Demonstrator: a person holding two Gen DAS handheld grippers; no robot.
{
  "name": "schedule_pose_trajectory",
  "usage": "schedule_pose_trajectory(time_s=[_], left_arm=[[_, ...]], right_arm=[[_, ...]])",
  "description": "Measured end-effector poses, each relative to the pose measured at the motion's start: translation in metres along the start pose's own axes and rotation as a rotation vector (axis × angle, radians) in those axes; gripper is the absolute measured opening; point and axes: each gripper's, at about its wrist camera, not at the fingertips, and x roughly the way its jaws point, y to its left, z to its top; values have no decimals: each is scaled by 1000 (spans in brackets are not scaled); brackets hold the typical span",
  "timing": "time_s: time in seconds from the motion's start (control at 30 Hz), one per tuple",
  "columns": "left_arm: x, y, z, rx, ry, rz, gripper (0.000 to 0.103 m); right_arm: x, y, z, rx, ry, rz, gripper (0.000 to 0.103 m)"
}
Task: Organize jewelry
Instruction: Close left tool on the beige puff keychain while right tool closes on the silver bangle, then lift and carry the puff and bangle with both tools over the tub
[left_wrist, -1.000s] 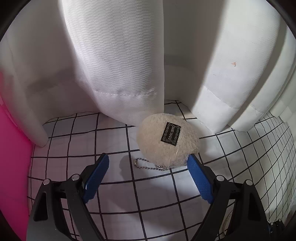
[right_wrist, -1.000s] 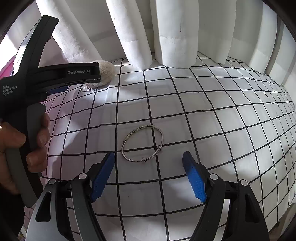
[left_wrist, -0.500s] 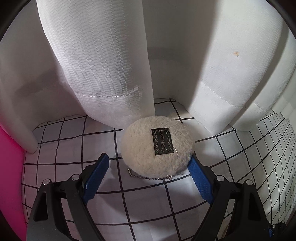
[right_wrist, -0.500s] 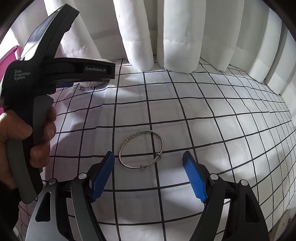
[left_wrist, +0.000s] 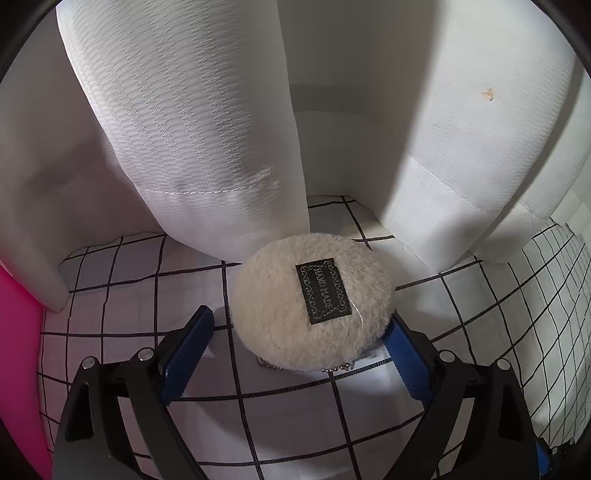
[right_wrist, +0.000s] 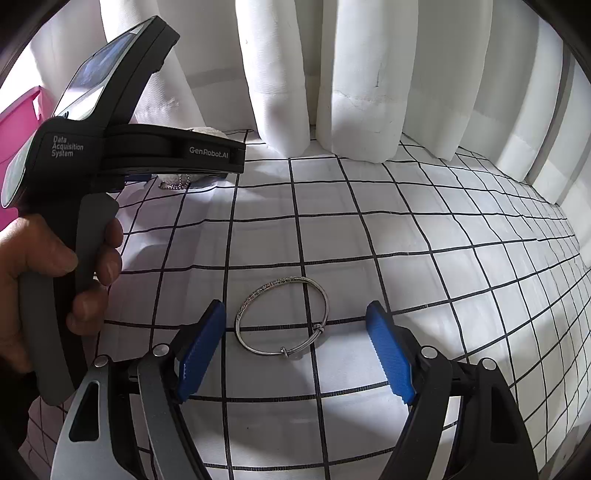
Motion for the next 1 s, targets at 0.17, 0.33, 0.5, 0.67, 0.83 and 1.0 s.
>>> schedule_pose_trajectory(time_s=[0.17,0.33,0.5,0.67,0.83,1.0], left_arm=[[-3,-7,-9,25,-18,-23,74],[-8,-20,-18,40,-37,-46,59],[-15,-15,-24,37,-38,-60,51],[-34,-1,-41,8,-39,-52,50],[-49,6,-43,-21,-54,-49,49],[-72,12,-52,-48,-65,-51,49]], right_arm=[[-4,3,-1,-6,2,11,73],[-9,11,-1,-49,-4,21,50],[-11,10,-1,-40,2,46,50],[-15,10,-2,-44,-4,72,49],[-25,9,-2,-45,-20,96,49],[-34,2,1,-58,-32,106,49]])
